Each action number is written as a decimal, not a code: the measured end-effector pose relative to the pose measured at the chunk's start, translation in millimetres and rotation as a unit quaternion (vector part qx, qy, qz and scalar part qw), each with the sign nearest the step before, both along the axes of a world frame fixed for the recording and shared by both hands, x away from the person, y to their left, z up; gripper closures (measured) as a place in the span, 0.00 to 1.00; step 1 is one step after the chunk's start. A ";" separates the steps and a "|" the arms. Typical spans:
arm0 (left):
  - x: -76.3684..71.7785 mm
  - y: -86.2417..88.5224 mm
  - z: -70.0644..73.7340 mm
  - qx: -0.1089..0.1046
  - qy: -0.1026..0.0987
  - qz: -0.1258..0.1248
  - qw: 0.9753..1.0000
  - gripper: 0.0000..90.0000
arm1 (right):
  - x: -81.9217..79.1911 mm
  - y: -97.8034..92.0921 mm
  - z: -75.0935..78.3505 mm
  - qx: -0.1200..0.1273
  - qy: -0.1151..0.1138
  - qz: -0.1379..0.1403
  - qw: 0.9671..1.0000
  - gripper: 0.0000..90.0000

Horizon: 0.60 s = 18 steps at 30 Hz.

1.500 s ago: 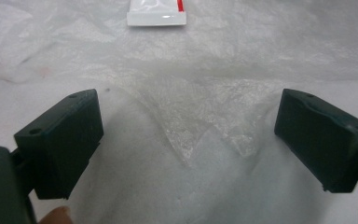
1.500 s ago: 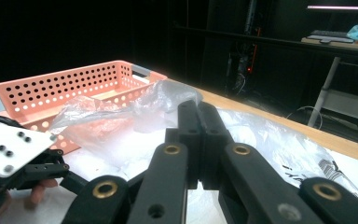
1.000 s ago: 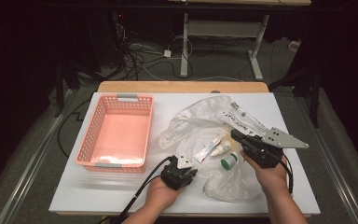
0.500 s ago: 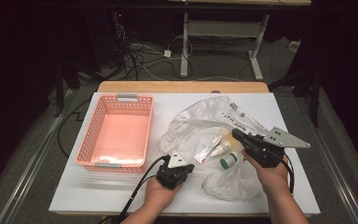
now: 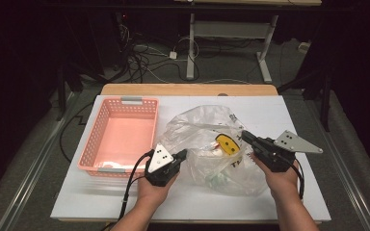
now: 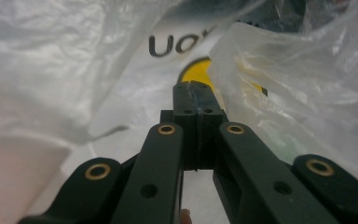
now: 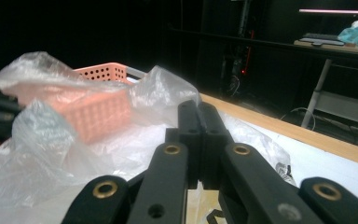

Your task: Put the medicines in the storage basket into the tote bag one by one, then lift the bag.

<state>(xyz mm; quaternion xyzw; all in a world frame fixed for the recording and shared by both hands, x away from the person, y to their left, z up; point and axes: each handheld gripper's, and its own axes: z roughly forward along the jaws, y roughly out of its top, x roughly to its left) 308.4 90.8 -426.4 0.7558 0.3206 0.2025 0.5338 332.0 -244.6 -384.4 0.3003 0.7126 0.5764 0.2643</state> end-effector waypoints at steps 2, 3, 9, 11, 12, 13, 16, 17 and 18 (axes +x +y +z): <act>0.2 1.9 7.0 -0.004 -0.014 0.005 1.000 0.99 | -1.0 2.5 -0.1 -0.001 -0.002 0.000 1.000 1.00; 0.2 1.9 7.0 -0.004 -0.014 0.005 1.000 0.99 | -1.3 3.4 0.1 -0.001 -0.004 0.001 1.000 1.00; 5.7 0.0 27.2 -0.020 -0.042 0.011 0.999 0.99 | -2.0 5.4 5.7 0.011 -0.012 0.000 1.000 1.00; 9.1 -3.7 34.0 -0.019 -0.048 0.006 0.999 0.99 | -1.7 6.1 9.5 0.018 -0.012 -0.002 1.000 1.00; 10.1 -6.3 36.8 -0.016 -0.054 0.003 0.998 0.99 | -1.0 7.1 11.4 0.020 -0.015 -0.004 1.000 1.00; 10.8 -8.4 39.0 -0.012 -0.058 0.000 0.998 0.99 | -0.1 7.7 12.9 0.021 -0.016 -0.006 1.000 1.00; 11.3 -10.9 40.4 -0.016 -0.058 -0.004 0.998 0.99 | 2.0 8.0 15.1 0.024 -0.017 -0.009 1.000 1.00; 11.6 -11.4 40.4 -0.016 -0.058 -0.005 0.998 0.99 | 2.7 7.9 14.9 0.024 -0.020 -0.009 0.999 1.00; 12.2 -11.9 40.8 -0.015 -0.057 -0.007 0.998 0.99 | 2.9 7.8 14.7 0.025 -0.018 -0.010 0.999 1.00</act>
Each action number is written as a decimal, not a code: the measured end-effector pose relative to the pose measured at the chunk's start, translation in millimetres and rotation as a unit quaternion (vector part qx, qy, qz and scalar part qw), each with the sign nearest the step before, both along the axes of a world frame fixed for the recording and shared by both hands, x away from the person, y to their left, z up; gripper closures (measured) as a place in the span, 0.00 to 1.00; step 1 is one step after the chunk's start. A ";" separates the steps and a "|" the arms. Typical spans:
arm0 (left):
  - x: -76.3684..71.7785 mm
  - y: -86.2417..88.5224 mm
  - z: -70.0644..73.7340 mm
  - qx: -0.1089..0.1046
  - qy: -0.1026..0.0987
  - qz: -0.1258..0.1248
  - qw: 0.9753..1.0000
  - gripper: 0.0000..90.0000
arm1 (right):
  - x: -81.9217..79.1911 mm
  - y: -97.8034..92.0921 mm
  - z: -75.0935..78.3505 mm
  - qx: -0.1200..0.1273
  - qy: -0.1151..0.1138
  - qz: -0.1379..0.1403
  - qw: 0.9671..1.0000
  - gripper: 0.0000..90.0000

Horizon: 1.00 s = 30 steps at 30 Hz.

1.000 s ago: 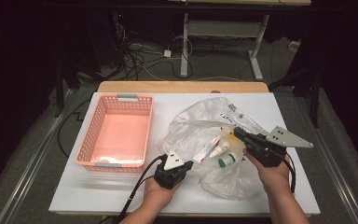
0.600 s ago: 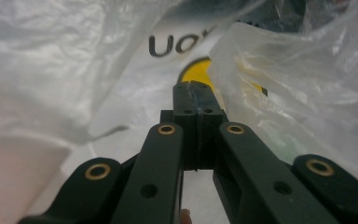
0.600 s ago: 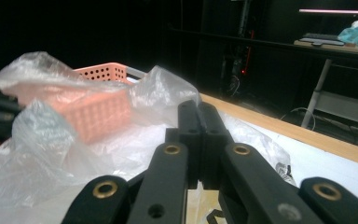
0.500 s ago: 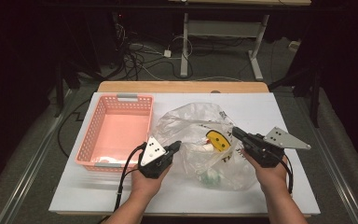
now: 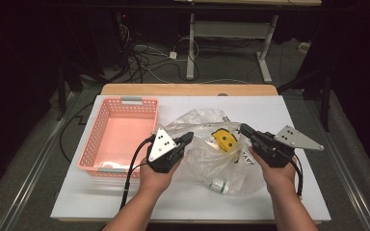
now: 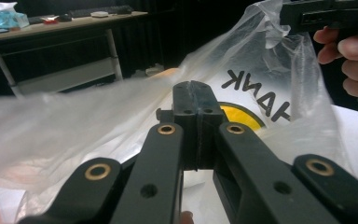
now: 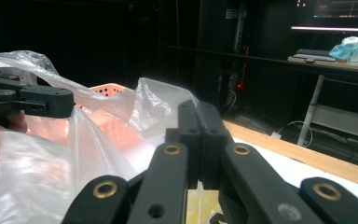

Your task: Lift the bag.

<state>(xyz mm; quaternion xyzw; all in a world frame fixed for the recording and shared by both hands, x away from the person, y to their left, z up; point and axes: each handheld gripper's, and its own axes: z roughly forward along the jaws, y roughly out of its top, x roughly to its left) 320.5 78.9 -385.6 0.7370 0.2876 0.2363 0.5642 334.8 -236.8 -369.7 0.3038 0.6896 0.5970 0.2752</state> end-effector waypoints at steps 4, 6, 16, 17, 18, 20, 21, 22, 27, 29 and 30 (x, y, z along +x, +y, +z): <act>6.2 -3.4 9.6 0.007 -0.011 -0.002 1.000 0.99 | 1.8 -2.1 3.8 0.003 -0.006 -0.002 1.000 1.00; 10.2 -5.4 18.8 0.007 -0.020 -0.001 1.000 0.99 | 2.5 -3.3 7.9 0.007 -0.009 -0.005 1.000 1.00; 26.8 -19.2 84.1 0.005 -0.079 0.006 0.997 0.99 | 17.4 0.0 27.4 0.022 -0.018 -0.008 1.000 1.00; 30.0 -21.1 90.2 0.007 -0.082 0.007 0.997 0.99 | 18.8 1.2 28.4 0.023 -0.016 -0.010 1.000 1.00; 32.9 -22.8 96.3 0.008 -0.085 0.008 0.996 0.99 | 20.5 2.1 29.6 0.023 -0.016 -0.010 1.000 1.00; 37.9 -25.7 109.6 0.006 -0.093 0.009 0.996 0.99 | 24.9 2.3 31.9 0.026 -0.016 -0.013 0.999 1.00; 39.7 -27.2 116.3 0.004 -0.097 0.007 0.995 0.99 | 27.3 2.0 33.3 0.028 -0.016 -0.015 0.999 1.00; 40.5 -29.8 122.8 0.004 -0.102 0.005 0.995 0.99 | 29.4 1.5 34.9 0.031 -0.012 -0.018 0.999 1.00; 34.5 -46.0 147.5 0.011 -0.137 -0.011 0.990 0.99 | 37.9 4.8 43.8 0.028 -0.013 -0.017 0.999 1.00; 36.4 -49.8 150.4 0.010 -0.139 -0.013 0.990 0.99 | 39.4 8.4 48.5 0.023 -0.015 -0.011 1.000 1.00; 38.5 -50.0 150.8 0.009 -0.137 -0.012 0.990 0.99 | 39.2 9.4 52.6 0.021 -0.021 -0.009 1.000 1.00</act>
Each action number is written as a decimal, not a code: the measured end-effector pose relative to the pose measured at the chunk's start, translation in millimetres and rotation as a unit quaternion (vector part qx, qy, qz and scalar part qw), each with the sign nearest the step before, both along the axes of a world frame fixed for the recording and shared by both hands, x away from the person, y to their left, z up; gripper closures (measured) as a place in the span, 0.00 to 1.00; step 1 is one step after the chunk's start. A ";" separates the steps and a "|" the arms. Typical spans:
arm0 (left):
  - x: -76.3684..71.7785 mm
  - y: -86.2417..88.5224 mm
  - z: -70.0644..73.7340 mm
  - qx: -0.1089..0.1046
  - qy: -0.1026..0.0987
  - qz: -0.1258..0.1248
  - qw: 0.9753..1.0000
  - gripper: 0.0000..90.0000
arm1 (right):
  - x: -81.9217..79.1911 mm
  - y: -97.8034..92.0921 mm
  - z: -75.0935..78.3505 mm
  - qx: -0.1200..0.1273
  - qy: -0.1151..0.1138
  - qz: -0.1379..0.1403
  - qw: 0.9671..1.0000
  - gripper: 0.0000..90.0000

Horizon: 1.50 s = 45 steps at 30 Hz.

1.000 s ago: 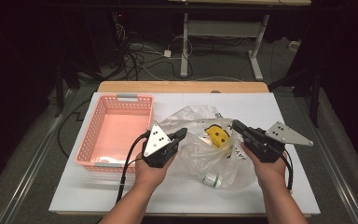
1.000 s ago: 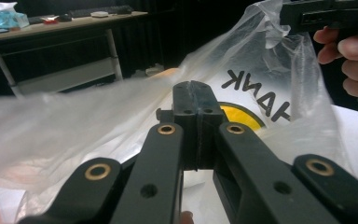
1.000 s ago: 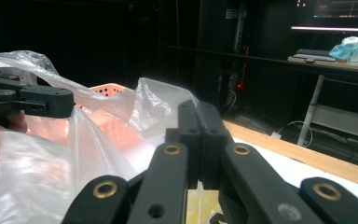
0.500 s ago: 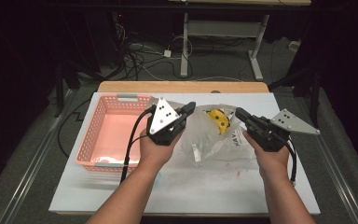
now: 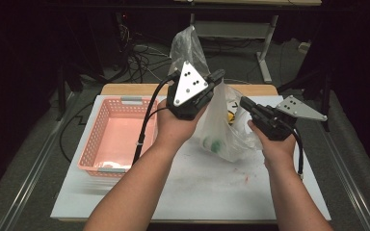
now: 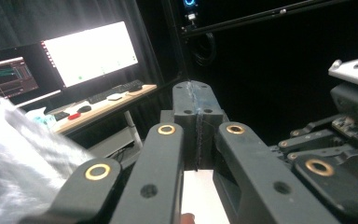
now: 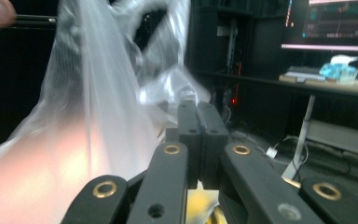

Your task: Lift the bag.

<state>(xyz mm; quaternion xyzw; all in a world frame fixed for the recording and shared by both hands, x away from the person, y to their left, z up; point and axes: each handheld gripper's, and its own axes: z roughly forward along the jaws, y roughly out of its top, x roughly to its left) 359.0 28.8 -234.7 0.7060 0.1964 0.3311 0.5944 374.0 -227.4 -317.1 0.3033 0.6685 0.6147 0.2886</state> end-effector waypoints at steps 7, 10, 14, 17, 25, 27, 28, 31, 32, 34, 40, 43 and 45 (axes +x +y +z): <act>18.4 1.6 -1.6 -0.008 0.016 0.011 1.000 0.99 | -11.7 -10.0 55.5 0.025 -0.074 -0.012 0.997 1.00; 34.3 5.0 3.5 -0.018 0.024 0.027 0.999 0.99 | -13.6 -15.0 73.1 0.031 -0.090 -0.023 0.995 1.00; 38.8 7.3 17.8 -0.036 0.012 0.027 0.999 0.99 | -11.4 -19.1 76.8 0.031 -0.092 -0.036 0.995 1.00; 38.2 4.7 20.5 -0.041 0.005 0.021 0.999 0.99 | -10.5 -21.5 71.1 0.032 -0.091 -0.037 0.995 1.00; 57.5 2.9 -30.0 0.004 0.080 0.037 0.996 0.99 | 7.4 -21.2 19.1 -0.006 -0.015 -0.040 0.999 1.00; 58.8 7.1 -41.2 0.009 0.091 0.043 0.995 0.98 | 8.4 -22.6 10.2 -0.012 -0.006 -0.044 0.999 1.00; 58.6 9.2 -46.0 0.014 0.096 0.042 0.994 0.98 | 8.6 -23.7 6.9 -0.014 -0.003 -0.045 0.999 1.00; 54.7 17.5 -57.0 0.018 0.109 0.034 0.993 0.96 | 8.1 -27.4 1.0 -0.016 0.001 -0.049 0.999 1.00; 52.4 20.3 -59.4 0.016 0.113 0.033 0.993 0.91 | 7.8 -29.0 0.1 -0.018 0.000 -0.049 0.999 1.00; 46.0 26.6 -62.8 0.011 0.111 0.034 0.993 0.86 | 5.9 -32.1 -0.8 -0.020 0.001 -0.049 0.999 0.99; 26.1 44.7 -64.9 -0.007 0.115 0.024 0.993 0.70 | 0.1 -37.0 3.0 -0.028 -0.005 -0.054 0.998 1.00; 13.9 55.8 -68.6 -0.008 0.111 0.027 0.993 0.63 | -0.5 -37.6 3.8 -0.031 -0.008 -0.055 0.998 1.00; 9.5 59.7 -70.5 -0.011 0.112 0.026 0.993 0.61 | -0.3 -37.8 2.7 -0.026 -0.003 -0.058 0.998 1.00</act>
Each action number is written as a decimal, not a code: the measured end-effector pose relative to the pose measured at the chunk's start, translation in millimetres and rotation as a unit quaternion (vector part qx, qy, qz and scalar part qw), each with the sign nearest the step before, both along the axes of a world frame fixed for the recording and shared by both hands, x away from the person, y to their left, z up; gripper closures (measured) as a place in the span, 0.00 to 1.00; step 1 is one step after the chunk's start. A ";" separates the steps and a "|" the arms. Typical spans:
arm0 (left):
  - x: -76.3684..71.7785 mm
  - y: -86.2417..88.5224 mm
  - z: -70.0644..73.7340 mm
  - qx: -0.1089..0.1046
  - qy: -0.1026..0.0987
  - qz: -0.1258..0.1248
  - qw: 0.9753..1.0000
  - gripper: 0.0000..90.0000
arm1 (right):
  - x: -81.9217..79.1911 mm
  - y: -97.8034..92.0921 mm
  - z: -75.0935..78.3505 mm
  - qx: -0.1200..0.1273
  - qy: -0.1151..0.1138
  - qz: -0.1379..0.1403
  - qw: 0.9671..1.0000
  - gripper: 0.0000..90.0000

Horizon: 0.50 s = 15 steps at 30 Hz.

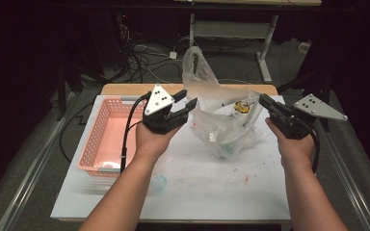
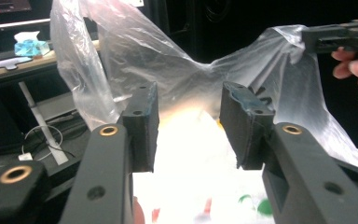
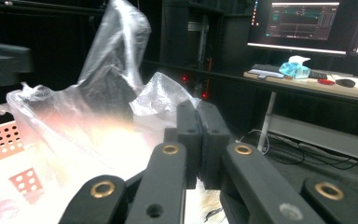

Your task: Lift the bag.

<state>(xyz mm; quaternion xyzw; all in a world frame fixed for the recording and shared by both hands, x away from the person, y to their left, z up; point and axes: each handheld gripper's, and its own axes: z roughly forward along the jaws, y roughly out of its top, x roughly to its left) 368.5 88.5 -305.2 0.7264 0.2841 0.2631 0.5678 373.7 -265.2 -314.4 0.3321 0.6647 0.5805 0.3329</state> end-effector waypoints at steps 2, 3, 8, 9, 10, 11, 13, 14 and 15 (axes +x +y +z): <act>-13.0 12.0 -7.6 -0.007 0.009 -0.004 1.000 0.58 | 1.0 -0.3 -1.6 -0.003 -0.001 -0.001 1.000 1.00; -13.0 12.0 -7.6 -0.007 0.009 -0.004 1.000 0.57 | 1.0 0.1 -2.1 -0.001 0.000 0.000 1.000 1.00; -38.6 27.2 -35.7 -0.006 0.043 0.001 0.999 0.49 | -1.0 -0.1 -3.0 -0.001 -0.001 0.002 1.000 1.00; -38.6 27.2 -35.7 -0.006 0.043 0.001 0.999 0.48 | -2.1 0.2 -3.0 0.000 -0.001 0.002 1.000 1.00; -42.8 27.6 -47.0 -0.006 0.063 -0.002 0.998 0.46 | -3.1 0.3 -2.8 -0.003 -0.003 0.004 1.000 1.00; -43.9 26.9 -52.9 -0.006 0.072 -0.004 0.997 0.45 | -4.4 0.3 -2.6 -0.004 -0.004 0.004 1.000 1.00; -44.5 25.9 -58.9 -0.004 0.082 -0.005 0.997 0.42 | -7.2 0.2 -1.6 -0.004 -0.005 0.005 1.000 1.00; -45.0 21.8 -71.6 0.005 0.101 -0.008 0.995 0.40 | -8.5 -0.1 -1.1 -0.007 -0.007 0.006 1.000 1.00; -45.0 21.8 -71.6 0.005 0.101 -0.008 0.995 0.38 | -10.0 -0.2 -0.6 -0.007 -0.007 0.007 1.000 1.00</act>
